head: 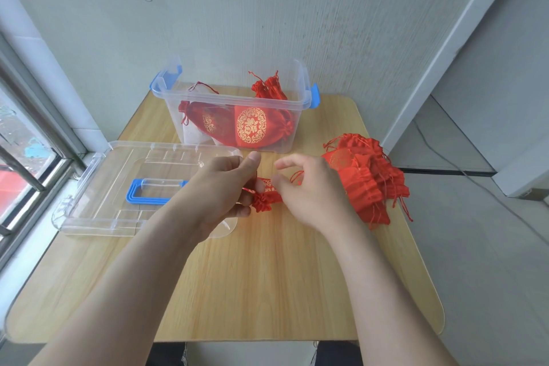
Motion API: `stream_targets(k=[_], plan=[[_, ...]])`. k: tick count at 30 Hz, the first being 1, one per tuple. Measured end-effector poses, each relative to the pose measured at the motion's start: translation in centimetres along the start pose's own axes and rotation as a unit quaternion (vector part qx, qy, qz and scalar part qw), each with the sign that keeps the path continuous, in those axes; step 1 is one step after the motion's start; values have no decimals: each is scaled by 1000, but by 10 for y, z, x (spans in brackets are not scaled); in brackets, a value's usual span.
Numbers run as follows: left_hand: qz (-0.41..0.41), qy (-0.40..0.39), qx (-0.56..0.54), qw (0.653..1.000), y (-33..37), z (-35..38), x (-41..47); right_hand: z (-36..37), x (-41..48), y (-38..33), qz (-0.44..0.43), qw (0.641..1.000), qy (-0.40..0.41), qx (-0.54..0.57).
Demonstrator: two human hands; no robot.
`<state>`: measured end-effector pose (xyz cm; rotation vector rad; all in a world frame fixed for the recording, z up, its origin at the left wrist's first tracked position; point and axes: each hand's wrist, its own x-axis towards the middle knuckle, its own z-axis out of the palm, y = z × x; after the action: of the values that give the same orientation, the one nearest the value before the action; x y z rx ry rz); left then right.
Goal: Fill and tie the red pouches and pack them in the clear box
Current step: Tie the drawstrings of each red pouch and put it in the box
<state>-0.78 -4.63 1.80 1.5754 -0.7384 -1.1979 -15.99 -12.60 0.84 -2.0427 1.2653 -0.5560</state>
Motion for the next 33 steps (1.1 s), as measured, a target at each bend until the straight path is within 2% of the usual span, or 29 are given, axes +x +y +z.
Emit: stream_targets(k=[3, 6, 10, 17, 20, 23, 28, 33], plan=[[4, -9, 11, 1000, -2, 0, 3, -3, 1, -4, 1, 991, -53, 126], [9, -14, 33, 999, -3, 0, 4, -9, -3, -9, -4, 976, -104, 189], [24, -16, 41, 999, -2, 3, 3, -7, -3, -8, -22, 987, -71, 140], [57, -2, 77, 995, -3, 2, 2, -8, -2, -11, -1, 986, -79, 147], [41, -19, 35, 998, -4, 3, 1, -8, -5, -15, 17, 991, -36, 129], [29, -48, 2, 998, -2, 3, -3, -10, -7, -16, 41, 987, -15, 158], [16, -53, 45, 997, 3, -2, -9, -9, -5, -14, 66, 988, -20, 137], [47, -51, 103, 992, 6, 1, -13, -10, -2, -11, 74, 987, -23, 140]])
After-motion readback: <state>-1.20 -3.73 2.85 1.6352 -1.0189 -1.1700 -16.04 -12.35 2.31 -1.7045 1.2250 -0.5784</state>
